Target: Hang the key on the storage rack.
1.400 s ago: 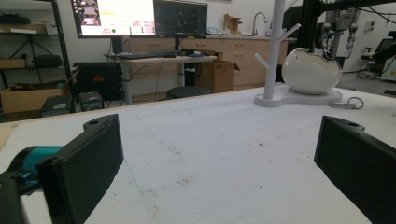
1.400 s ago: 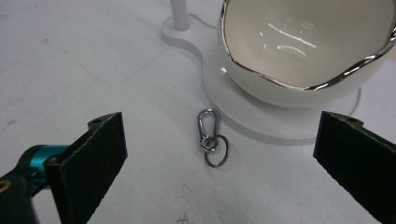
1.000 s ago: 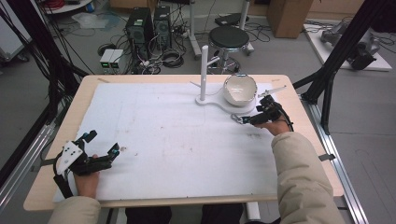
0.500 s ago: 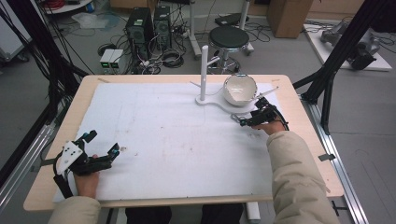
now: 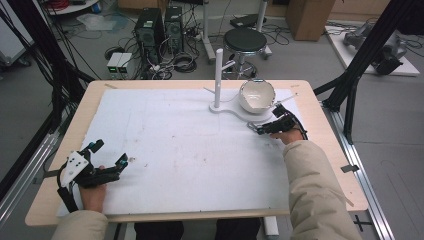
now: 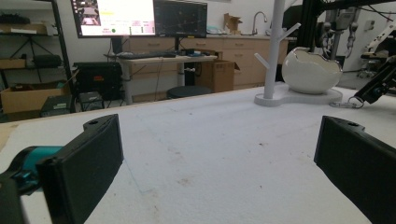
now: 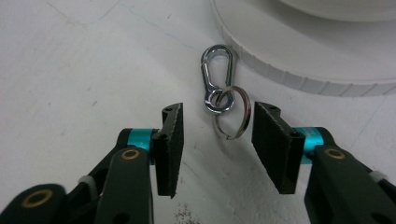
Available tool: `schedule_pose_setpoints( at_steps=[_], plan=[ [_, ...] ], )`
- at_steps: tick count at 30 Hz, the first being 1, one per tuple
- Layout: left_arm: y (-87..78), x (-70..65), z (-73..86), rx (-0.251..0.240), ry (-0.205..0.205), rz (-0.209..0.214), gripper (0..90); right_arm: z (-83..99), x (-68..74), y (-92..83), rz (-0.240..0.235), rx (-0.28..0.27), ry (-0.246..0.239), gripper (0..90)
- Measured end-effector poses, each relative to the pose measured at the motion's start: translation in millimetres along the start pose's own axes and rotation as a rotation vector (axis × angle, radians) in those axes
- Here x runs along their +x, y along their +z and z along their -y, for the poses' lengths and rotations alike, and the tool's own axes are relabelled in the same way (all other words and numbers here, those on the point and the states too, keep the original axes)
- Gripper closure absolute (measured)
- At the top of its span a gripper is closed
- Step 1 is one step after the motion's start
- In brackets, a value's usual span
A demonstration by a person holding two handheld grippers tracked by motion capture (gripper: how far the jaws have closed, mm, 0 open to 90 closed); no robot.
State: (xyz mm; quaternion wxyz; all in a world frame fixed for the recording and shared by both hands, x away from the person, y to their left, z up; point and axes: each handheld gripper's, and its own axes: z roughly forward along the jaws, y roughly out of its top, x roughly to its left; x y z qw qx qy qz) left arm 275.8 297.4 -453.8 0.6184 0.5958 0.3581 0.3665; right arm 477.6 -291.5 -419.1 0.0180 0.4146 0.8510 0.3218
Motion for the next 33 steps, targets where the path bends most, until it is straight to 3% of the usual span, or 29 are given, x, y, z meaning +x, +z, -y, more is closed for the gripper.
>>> schedule_pose_setpoints(
  at_steps=[8,18,25,28,30,33],
  plan=[
    [-0.2,0.1,0.0,0.001,0.000,0.000,1.7,-1.6,2.4,-1.0,-0.005,-0.009,-0.020,73.9],
    [-0.3,0.1,-0.1,0.004,0.004,0.000,1.7,-3.3,6.1,-0.1,0.018,-0.005,-0.044,86.8],
    [-0.2,0.1,-0.1,0.001,0.003,-0.001,1.7,-4.4,8.3,1.4,0.037,-0.007,-0.023,88.2],
    [-0.4,0.1,0.0,0.003,0.003,0.000,1.7,-4.3,8.6,0.7,0.046,-0.006,0.021,88.8],
    [-0.4,0.3,-0.1,0.004,0.006,0.000,1.7,-4.5,9.6,-0.3,0.056,-0.007,0.013,88.9],
    [-0.2,0.2,-0.1,0.003,0.005,0.001,1.7,-5.1,11.1,-4.6,0.046,-0.037,0.037,89.1]
  ],
)
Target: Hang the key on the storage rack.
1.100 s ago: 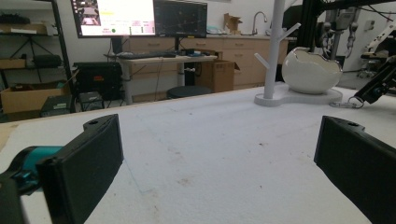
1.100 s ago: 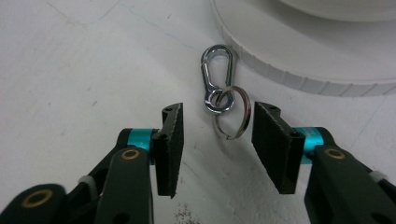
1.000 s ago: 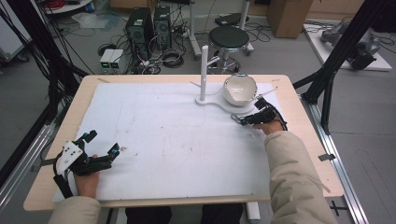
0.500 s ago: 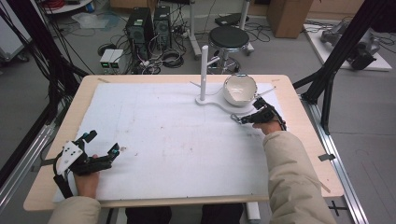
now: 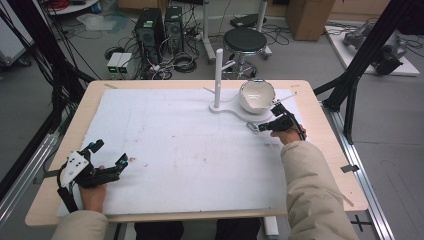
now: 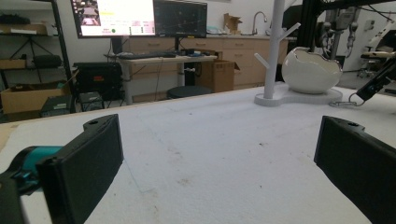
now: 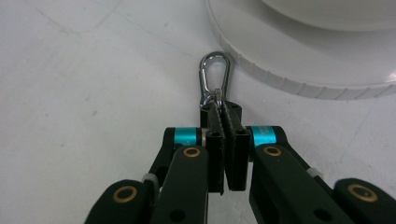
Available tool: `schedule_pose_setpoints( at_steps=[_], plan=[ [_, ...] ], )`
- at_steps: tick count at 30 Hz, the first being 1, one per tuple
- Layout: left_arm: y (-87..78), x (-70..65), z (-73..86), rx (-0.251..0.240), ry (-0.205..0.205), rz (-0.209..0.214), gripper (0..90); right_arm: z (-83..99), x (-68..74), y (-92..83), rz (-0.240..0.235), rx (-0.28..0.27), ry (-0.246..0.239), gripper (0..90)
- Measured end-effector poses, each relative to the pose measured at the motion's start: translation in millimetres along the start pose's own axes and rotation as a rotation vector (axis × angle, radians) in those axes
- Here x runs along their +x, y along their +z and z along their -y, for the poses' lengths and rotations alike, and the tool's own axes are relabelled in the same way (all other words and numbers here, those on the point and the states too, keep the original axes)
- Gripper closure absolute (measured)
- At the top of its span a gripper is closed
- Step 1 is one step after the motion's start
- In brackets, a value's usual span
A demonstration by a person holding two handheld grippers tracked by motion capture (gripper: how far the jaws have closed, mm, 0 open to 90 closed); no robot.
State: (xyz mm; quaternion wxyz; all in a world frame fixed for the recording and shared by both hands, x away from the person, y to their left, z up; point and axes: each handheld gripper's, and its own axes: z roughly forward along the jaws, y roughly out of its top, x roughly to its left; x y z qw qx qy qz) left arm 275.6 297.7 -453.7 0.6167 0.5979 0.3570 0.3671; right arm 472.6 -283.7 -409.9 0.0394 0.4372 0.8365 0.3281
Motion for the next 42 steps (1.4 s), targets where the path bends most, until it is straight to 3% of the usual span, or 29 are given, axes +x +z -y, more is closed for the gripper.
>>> schedule_pose_setpoints(
  at_steps=[2,4,8,13,19,23,24,34,42],
  plan=[
    [-0.1,-0.1,0.0,0.000,-0.001,-0.001,1.7,-0.1,0.3,-1.9,-0.004,-0.012,0.013,89.1],
    [-0.1,-0.1,0.0,0.001,0.001,0.000,1.7,-0.8,1.0,-9.5,-0.020,-0.059,0.039,89.1],
    [0.0,-0.2,0.0,0.000,-0.001,-0.001,1.7,-5.3,5.2,-22.1,-0.028,-0.094,0.037,89.2],
    [0.4,-0.3,0.1,-0.004,-0.005,-0.002,1.7,-17.2,14.3,-34.4,-0.042,-0.123,0.001,89.2],
    [0.4,-0.3,0.1,-0.003,-0.006,-0.002,1.7,-45.6,36.2,-55.0,-0.079,-0.206,-0.063,89.1],
    [0.3,-0.1,0.0,0.000,-0.001,-0.002,1.7,-59.1,47.7,-61.0,-0.097,-0.220,-0.090,89.1],
    [0.4,-0.2,0.1,-0.002,-0.007,-0.003,1.7,-68.6,55.8,-64.7,-0.116,-0.234,-0.110,89.1],
    [0.4,-0.2,0.0,-0.001,-0.006,-0.001,1.7,-103.6,81.4,-72.6,-0.166,-0.264,-0.172,89.1],
    [0.6,-0.3,0.1,-0.002,-0.007,-0.001,1.7,-128.9,96.5,-62.5,-0.197,-0.263,-0.206,89.0]
  ],
)
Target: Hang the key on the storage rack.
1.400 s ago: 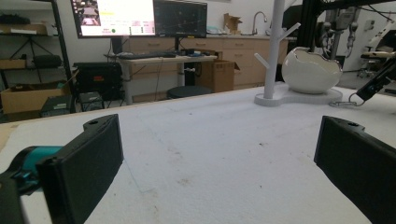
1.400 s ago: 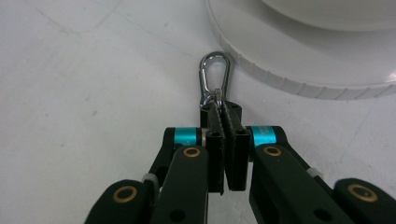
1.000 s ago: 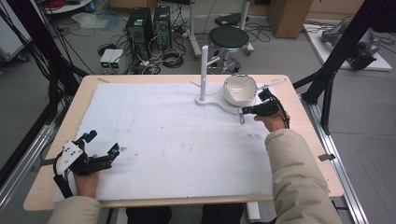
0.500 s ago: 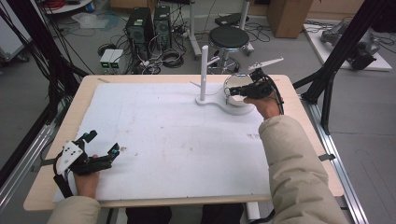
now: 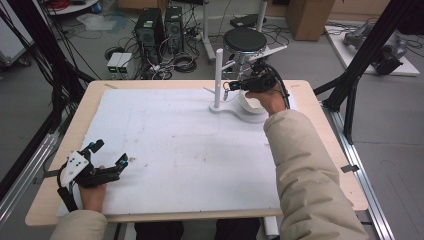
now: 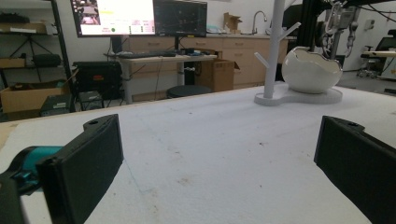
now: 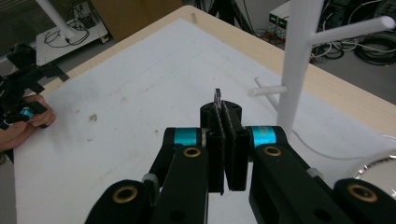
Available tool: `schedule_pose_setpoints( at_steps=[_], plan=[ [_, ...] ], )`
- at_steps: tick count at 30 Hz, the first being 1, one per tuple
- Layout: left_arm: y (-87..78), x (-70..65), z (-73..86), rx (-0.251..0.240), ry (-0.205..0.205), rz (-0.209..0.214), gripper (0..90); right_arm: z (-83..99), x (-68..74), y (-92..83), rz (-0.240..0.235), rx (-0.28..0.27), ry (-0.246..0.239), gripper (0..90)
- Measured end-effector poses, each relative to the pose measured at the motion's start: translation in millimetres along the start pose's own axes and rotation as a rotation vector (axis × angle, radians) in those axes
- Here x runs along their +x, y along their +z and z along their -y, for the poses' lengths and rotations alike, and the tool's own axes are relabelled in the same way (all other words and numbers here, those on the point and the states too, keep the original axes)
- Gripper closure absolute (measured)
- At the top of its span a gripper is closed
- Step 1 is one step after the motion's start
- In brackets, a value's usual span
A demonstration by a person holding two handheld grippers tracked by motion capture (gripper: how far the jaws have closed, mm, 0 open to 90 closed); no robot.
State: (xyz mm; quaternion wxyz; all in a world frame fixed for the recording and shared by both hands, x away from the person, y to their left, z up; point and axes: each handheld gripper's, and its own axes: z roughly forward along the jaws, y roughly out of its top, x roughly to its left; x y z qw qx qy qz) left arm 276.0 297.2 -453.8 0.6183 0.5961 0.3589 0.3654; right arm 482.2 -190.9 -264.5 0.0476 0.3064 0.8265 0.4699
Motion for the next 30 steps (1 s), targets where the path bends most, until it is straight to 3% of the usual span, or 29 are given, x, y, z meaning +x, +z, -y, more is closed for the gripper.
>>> schedule_pose_setpoints(
  at_steps=[6,10,30],
  plan=[
    [0.0,0.1,-0.1,0.002,0.000,0.001,1.7,-11.0,0.9,17.5,-0.013,0.006,-0.016,89.0],
    [0.0,0.0,0.0,0.002,-0.001,0.001,1.7,-10.9,-3.9,30.8,-0.005,0.023,0.002,89.0],
    [0.0,0.6,-0.2,0.005,0.000,0.000,1.7,-4.8,-27.1,47.5,0.028,0.031,0.053,88.9]
  ],
)
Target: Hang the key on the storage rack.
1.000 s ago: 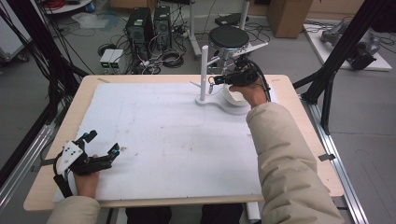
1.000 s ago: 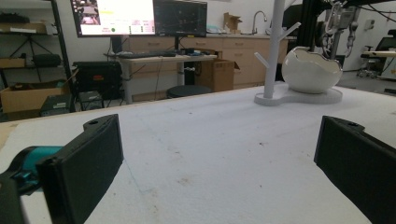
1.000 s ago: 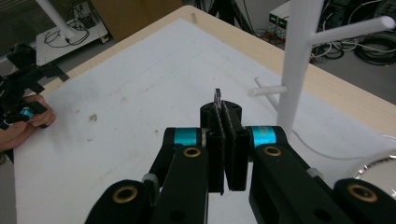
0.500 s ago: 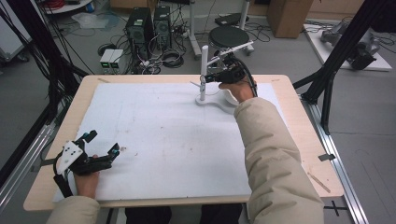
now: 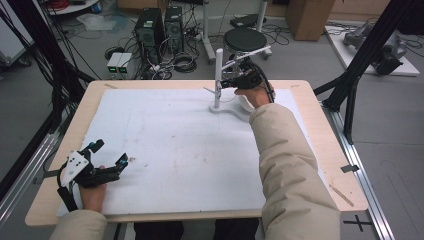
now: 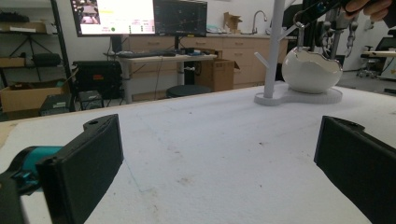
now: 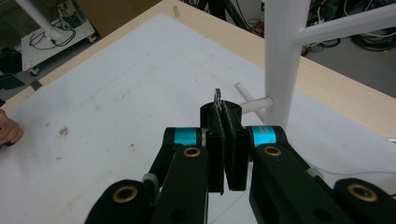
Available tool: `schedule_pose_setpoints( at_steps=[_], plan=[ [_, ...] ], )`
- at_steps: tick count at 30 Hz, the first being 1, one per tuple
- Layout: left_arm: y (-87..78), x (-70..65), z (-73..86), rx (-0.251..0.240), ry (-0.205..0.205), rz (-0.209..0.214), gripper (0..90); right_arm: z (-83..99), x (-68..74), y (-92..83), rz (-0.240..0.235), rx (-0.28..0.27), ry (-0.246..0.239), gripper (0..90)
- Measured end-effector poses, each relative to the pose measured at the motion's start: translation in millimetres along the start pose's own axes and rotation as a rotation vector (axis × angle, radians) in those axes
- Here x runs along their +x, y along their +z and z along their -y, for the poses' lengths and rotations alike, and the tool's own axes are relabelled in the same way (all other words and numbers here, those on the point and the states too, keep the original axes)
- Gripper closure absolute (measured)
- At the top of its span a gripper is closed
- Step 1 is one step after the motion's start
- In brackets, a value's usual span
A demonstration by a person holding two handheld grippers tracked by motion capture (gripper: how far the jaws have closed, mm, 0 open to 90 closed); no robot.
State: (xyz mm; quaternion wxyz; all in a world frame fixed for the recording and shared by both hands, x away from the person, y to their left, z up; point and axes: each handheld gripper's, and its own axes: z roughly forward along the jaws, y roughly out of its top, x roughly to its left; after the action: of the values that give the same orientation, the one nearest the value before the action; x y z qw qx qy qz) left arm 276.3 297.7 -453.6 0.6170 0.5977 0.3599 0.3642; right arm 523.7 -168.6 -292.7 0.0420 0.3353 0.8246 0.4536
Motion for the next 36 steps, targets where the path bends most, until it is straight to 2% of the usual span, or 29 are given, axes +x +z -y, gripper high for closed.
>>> schedule_pose_setpoints(
  at_steps=[15,30,36],
  plan=[
    [-0.1,0.0,-0.1,0.005,0.004,0.001,1.7,3.7,-11.7,12.5,0.009,0.014,0.005,88.9],
    [0.1,-0.1,-0.1,0.001,-0.001,-0.001,1.7,6.6,-18.6,21.5,0.027,0.005,-0.002,88.7],
    [0.2,-0.2,0.0,0.001,-0.002,-0.002,1.7,7.2,-20.1,23.4,0.056,0.007,-0.002,88.3]
  ],
)
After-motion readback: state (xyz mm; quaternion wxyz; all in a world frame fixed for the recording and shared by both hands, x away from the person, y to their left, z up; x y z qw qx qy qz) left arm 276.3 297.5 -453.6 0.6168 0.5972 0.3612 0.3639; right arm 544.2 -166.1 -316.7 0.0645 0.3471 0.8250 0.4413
